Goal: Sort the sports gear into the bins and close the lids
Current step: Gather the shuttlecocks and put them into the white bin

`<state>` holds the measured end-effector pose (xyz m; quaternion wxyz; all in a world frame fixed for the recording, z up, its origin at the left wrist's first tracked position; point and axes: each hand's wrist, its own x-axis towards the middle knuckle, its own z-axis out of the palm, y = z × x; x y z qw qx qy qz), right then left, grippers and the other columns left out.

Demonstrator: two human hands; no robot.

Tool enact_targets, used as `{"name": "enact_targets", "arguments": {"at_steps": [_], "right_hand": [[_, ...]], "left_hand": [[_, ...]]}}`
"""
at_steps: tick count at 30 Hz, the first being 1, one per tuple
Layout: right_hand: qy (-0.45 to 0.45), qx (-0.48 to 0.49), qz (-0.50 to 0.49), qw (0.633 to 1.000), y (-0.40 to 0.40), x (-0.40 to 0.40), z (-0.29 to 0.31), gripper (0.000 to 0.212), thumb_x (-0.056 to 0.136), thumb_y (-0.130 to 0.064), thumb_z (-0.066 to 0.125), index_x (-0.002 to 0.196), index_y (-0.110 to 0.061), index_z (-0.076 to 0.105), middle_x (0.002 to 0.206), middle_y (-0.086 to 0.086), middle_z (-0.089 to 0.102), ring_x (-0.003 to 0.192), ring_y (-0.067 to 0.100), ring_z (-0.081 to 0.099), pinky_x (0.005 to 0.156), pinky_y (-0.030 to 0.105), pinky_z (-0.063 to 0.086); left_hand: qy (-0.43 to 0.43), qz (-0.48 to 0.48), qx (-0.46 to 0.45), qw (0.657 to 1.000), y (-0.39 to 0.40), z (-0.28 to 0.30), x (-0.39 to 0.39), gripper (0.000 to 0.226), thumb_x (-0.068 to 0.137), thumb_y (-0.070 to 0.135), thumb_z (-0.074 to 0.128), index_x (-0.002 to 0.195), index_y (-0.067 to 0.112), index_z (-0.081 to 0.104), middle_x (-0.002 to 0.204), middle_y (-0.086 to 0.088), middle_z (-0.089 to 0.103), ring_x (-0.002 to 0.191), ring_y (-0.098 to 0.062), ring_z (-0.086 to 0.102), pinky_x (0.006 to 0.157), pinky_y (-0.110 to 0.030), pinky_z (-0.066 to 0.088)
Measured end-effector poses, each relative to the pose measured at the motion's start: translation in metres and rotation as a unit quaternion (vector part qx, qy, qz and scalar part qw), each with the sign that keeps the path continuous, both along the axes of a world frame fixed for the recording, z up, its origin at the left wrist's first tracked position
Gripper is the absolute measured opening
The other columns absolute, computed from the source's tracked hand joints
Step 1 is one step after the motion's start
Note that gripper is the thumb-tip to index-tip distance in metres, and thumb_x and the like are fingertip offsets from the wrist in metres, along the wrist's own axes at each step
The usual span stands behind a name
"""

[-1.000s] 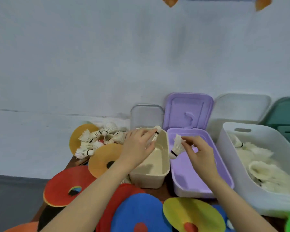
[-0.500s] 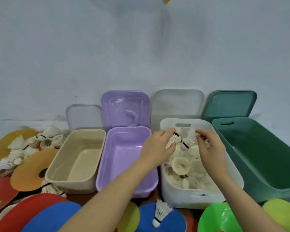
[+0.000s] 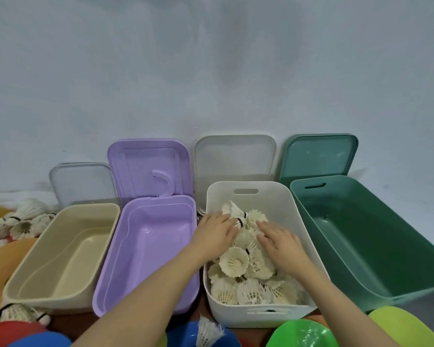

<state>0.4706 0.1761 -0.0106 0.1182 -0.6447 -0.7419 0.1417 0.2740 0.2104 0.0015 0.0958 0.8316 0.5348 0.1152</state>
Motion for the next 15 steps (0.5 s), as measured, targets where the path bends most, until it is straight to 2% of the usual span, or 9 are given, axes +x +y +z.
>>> {"name": "enact_targets", "arguments": {"at_steps": [1,3,6,8,11,15], "right_hand": [[-0.019,-0.023,0.004,1.000,-0.002,0.000,-0.001,0.048,0.099,-0.048,0.022,0.145,-0.037,0.024,0.153,-0.013,0.024,0.141,0.010,0.018,0.113,0.033,0.011],[-0.021,-0.052,0.001,0.998,-0.003,0.000,-0.001,0.048,0.099,-0.050,0.015,0.146,-0.040,0.017,0.155,-0.015,0.014,0.143,0.009,0.009,0.114,0.034,0.004],[-0.020,-0.038,-0.001,0.999,-0.005,-0.003,0.008,0.050,0.098,-0.050,0.013,0.147,-0.040,0.014,0.156,-0.013,0.014,0.143,0.011,0.010,0.113,0.034,0.003],[-0.017,0.005,-0.010,1.000,-0.005,-0.008,0.018,0.050,0.099,-0.048,0.017,0.148,-0.036,0.018,0.154,-0.011,0.020,0.141,0.011,0.017,0.113,0.033,0.007],[0.000,0.071,-0.011,0.997,-0.005,-0.022,0.033,0.046,0.100,-0.042,0.028,0.144,-0.027,0.032,0.147,-0.009,0.036,0.135,0.011,0.029,0.110,0.032,0.015],[0.019,0.124,0.023,0.992,-0.010,-0.051,0.048,0.040,0.099,-0.034,0.037,0.138,-0.026,0.041,0.138,-0.008,0.046,0.128,0.013,0.038,0.106,0.031,0.022]], "left_hand": [[0.024,0.007,-0.013,1.000,0.000,0.001,0.000,0.041,0.101,0.036,0.026,0.136,0.024,0.045,0.143,0.005,0.041,0.139,-0.019,0.024,0.113,-0.038,0.010],[0.045,0.026,-0.034,0.998,0.000,0.003,-0.003,0.043,0.101,0.038,0.022,0.138,0.026,0.041,0.145,0.007,0.038,0.139,-0.019,0.019,0.114,-0.040,0.006],[0.050,0.027,-0.051,0.997,-0.003,0.005,-0.010,0.047,0.101,0.039,0.022,0.145,0.025,0.026,0.154,0.004,0.020,0.141,-0.018,0.013,0.113,-0.039,0.005],[0.021,0.037,-0.026,0.999,-0.007,0.009,-0.015,0.049,0.100,0.038,0.025,0.147,0.024,0.020,0.157,0.002,0.011,0.142,-0.018,0.010,0.113,-0.037,0.006],[-0.020,0.057,0.026,0.998,-0.015,0.020,-0.024,0.047,0.100,0.033,0.030,0.146,0.023,0.025,0.155,0.002,0.019,0.140,-0.016,0.016,0.111,-0.033,0.009],[-0.030,0.063,0.086,0.994,-0.027,0.039,-0.049,0.042,0.099,0.032,0.033,0.139,0.022,0.038,0.148,0.004,0.034,0.135,-0.014,0.028,0.105,-0.027,0.013]]}}
